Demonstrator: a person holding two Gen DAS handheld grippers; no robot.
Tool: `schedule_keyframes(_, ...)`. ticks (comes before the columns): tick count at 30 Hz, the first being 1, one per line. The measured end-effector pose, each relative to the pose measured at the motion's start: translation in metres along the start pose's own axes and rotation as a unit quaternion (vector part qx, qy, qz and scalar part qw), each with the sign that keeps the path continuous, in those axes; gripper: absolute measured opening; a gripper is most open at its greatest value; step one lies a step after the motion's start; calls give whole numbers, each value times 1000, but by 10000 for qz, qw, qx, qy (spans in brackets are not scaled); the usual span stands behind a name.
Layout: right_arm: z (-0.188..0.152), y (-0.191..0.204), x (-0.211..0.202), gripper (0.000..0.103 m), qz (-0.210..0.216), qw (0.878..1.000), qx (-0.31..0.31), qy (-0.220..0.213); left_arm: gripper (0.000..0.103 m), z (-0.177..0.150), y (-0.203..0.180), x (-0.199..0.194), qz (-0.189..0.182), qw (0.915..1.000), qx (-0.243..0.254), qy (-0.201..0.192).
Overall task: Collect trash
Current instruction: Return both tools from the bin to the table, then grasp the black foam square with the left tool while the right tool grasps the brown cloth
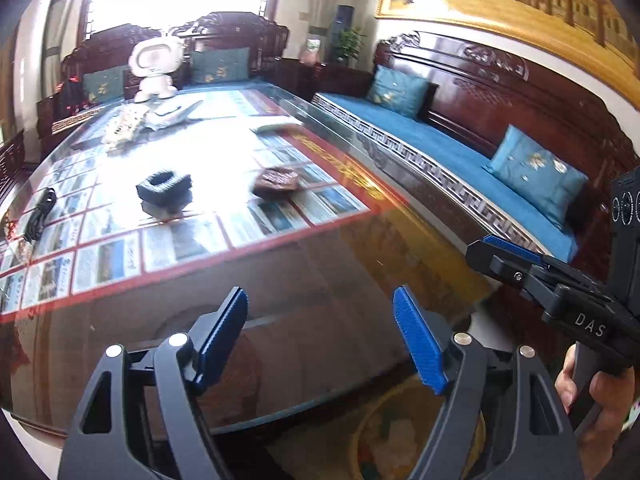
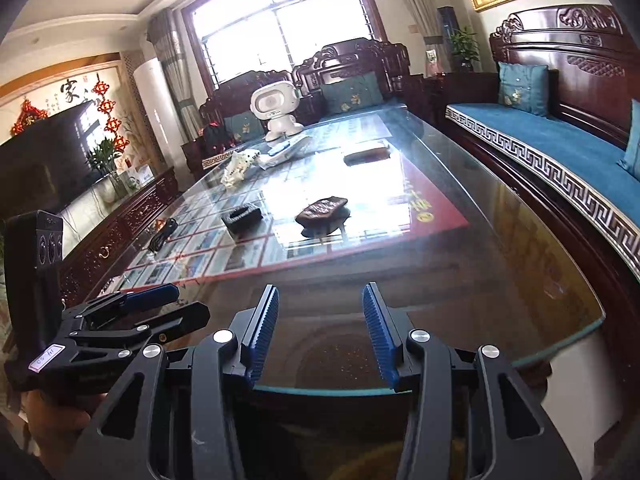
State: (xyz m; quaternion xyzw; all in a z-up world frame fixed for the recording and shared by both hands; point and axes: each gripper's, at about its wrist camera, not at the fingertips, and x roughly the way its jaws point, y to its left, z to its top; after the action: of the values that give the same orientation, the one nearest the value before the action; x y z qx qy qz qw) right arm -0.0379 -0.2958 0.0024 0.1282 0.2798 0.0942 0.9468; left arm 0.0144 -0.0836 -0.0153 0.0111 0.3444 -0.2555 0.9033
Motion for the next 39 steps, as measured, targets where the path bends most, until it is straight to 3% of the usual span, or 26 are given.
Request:
schedule_keyframes(5,21,15,33,45,195,9997,-112,105,76,21,22,12,246,9995,-220,-17)
schedule_keyframes(9,32,19,52,54,313,9993,-97,158,87,33,39,19,409,9987,-285,-37)
schedule_keyframes(12,38,20,65,67,337,9993,-77,150,97,41,47,25,591,9980,-221,-75)
schedule_keyframes(17,49,18,85,72,336,9992,-73,225,97,53,62,39,674,9972,-312,-93)
schedule_keyframes(22,60,16,105,87,259,9993,-58,245,99,63,76,57,724,9966,-390,-50)
schedule_keyframes(39,76,7,195,88,1,9977,61,669,99,87,148,108,940,9905,-988,-156)
